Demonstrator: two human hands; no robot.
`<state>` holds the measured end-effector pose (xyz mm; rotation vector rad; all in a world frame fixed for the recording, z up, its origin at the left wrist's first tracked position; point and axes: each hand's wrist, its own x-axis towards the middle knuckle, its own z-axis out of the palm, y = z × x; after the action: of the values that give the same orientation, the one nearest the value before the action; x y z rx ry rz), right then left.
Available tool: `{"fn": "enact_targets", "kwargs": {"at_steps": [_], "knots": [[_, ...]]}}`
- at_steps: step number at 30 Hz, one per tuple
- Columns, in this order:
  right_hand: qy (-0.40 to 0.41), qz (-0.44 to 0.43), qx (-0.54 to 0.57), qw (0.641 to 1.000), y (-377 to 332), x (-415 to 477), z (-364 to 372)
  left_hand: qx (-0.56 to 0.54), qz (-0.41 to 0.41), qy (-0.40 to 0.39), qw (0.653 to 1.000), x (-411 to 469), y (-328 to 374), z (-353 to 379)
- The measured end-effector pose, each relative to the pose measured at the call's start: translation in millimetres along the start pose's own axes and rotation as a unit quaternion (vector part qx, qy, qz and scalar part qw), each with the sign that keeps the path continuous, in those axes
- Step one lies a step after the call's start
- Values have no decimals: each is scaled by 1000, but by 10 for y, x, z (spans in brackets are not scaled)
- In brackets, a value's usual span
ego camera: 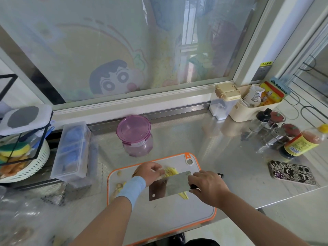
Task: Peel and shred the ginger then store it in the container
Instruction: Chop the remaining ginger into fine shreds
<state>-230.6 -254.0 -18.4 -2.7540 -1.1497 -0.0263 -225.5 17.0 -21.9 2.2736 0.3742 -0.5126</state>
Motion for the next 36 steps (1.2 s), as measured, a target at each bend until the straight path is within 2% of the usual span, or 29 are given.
{"fn": "enact_targets", "kwargs": {"at_steps": [2,4,6,8,11,13,15,18,20,22,24,29,32,36], "knots": [[-3,2,-4,1000,-6,1,-22,24,8,-37,999,-29,-18,-11],[-9,-1,-4,1000,-15,3,-38,51,-2,-6,999,-26,-52,-30],[-19,6,10,1000,-8,-10,-45,26,-11,43,999,-5,-62,-67],[-35,23,23,999,3,-32,-52,1,-4,49,999,-1,-34,-83],[-86,76,57,992,-26,-19,-145,4,17,56,998,-16,11,-118],[-122,153,107,975,-32,-9,-209,-9,16,77,997,2,18,-165],[-154,238,163,945,-4,2,-239,-71,-9,112,991,23,37,-219],[-155,343,268,887,43,66,-188,-174,-56,155,971,43,114,-230],[-136,402,341,839,81,134,-95,-190,-60,108,974,32,201,-146],[-116,461,408,779,127,203,6,-161,-54,66,983,37,265,-20],[-104,492,432,748,195,255,97,-103,-39,43,993,60,280,112],[-90,513,434,735,354,417,271,102,26,7,994,175,208,301],[-121,501,384,766,391,537,367,185,-7,-11,983,245,166,284],[-150,460,320,814,421,594,414,208,-16,-38,977,276,50,293]]}}
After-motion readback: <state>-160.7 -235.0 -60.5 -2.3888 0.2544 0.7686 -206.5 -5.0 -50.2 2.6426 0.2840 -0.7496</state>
